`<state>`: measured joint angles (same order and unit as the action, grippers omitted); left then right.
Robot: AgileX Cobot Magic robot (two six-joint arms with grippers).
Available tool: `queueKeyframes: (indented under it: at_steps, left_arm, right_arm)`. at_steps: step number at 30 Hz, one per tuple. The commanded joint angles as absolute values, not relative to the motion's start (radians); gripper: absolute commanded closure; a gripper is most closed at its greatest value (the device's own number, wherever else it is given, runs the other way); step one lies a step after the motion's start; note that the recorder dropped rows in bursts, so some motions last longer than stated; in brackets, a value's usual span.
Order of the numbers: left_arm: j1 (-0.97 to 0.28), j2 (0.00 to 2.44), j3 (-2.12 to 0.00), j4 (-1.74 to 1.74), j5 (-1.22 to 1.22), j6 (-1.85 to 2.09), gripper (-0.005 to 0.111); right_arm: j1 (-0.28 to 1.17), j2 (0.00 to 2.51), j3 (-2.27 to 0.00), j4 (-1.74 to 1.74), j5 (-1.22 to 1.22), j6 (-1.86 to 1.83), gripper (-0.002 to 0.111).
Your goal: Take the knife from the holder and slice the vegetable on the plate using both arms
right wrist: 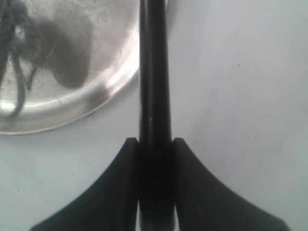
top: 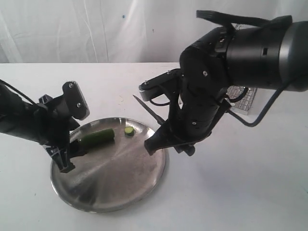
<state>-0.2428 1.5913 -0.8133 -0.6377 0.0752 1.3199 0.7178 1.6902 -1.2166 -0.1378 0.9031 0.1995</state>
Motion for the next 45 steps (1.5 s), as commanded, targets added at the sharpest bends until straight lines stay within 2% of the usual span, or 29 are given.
queueKeyframes:
  at_steps: [1, 13, 15, 20, 21, 28, 35, 40, 42, 44, 45]
  left_arm:
    - [-0.245, 1.699, -0.894, -0.668, 0.184, 1.336, 0.037]
    - [-0.245, 1.890, -1.069, -0.664, 0.321, 1.418, 0.039]
    - [-0.245, 1.896, -1.082, -0.664, 0.347, 1.414, 0.051]
    - [-0.243, 1.874, -1.084, -0.664, 0.352, 1.410, 0.101]
    - [-0.243, 1.862, -1.084, -0.664, 0.352, 1.410, 0.106]
    - [-0.243, 1.729, -1.084, -0.669, 0.385, 1.336, 0.106]
    - [-0.243, 1.690, -1.070, -0.645, 0.623, 1.342, 0.106]
    - [-0.243, 1.725, -0.963, -0.649, 0.483, 1.340, 0.107]
    - [-0.243, 1.725, -0.943, -0.649, 0.464, 1.342, 0.101]
    - [-0.243, 1.725, -0.939, -0.662, 0.468, 1.342, 0.084]
    - [-0.243, 1.725, -0.939, -0.678, 0.470, 1.344, 0.072]
  right_arm:
    - [0.635, 1.667, -1.214, 0.018, 0.930, 0.000, 0.108]
    - [0.606, 1.649, -1.214, 0.145, 0.936, -0.128, 0.108]
    - [0.606, 1.647, -1.214, 0.149, 0.930, -0.128, 0.108]
    - [0.606, 1.647, -1.214, 0.166, 0.928, -0.128, 0.108]
    - [0.606, 1.645, -1.214, 0.166, 0.928, -0.128, 0.108]
    - [0.606, 1.629, -1.206, 0.166, 0.932, -0.128, 0.108]
    - [0.606, 1.626, -1.196, 0.169, 0.938, -0.128, 0.108]
    - [0.606, 1.626, -1.196, 0.182, 0.947, -0.130, 0.108]
    - [0.606, 1.626, -1.196, 0.182, 0.947, -0.130, 0.108]
    - [0.606, 1.626, -1.196, 0.184, 0.945, -0.130, 0.108]
    - [0.606, 1.626, -1.196, 0.184, 0.945, -0.130, 0.108]
